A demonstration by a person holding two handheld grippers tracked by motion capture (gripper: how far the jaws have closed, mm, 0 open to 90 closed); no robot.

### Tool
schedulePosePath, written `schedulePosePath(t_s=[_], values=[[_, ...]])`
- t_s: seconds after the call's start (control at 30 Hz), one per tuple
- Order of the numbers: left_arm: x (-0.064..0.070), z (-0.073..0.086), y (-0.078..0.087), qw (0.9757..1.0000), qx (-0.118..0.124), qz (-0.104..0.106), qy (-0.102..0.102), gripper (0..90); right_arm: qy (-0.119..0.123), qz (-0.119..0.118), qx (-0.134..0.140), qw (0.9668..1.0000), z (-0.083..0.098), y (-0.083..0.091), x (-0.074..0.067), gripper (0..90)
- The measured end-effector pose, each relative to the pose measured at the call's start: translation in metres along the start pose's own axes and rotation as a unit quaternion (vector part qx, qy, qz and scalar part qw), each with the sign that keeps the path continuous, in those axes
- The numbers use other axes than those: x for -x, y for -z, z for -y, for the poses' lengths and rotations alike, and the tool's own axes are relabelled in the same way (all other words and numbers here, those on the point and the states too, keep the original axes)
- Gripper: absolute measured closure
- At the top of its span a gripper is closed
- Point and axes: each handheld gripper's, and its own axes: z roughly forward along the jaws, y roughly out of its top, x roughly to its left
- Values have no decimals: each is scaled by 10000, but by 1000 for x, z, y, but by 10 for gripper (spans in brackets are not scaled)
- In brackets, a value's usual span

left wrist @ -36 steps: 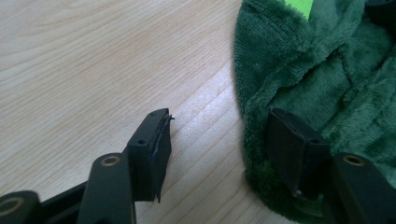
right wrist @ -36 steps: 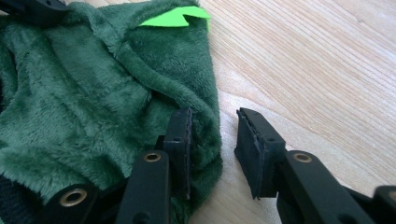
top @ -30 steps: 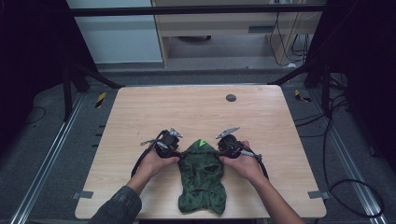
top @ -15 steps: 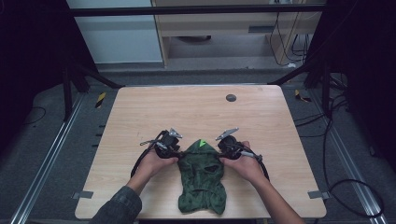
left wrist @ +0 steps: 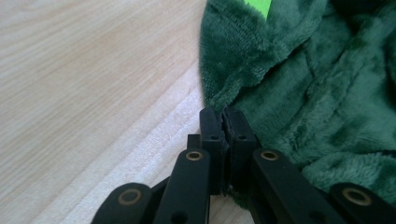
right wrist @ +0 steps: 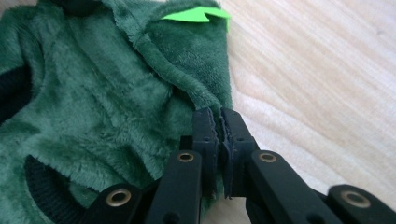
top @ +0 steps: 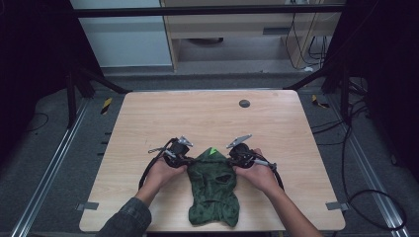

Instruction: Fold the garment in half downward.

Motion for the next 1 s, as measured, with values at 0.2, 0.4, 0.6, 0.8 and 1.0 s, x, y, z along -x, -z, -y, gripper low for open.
schedulePosePath(t_s=[0.2, 0.4, 0.6, 0.8, 1.0], values=[[-1, -7, 7, 10000, 35, 27, -77, 882, 83, -2, 89, 9999, -7, 5, 1, 859], [-6, -15, 11, 9998, 52, -9, -173, 887, 195, 28, 198, 9996, -17, 11, 1, 860], [-8, -22, 17, 9996, 145, -90, -203, 887, 229, 50, 296, 9993, -22, 16, 3, 860], [-9, -27, 22, 9992, 238, -171, -262, 886, 237, 79, 367, 9990, -26, 20, 7, 860], [-8, -30, 24, 9989, 290, -191, -319, 886, 234, 82, 401, 9989, -28, 23, 7, 861]])
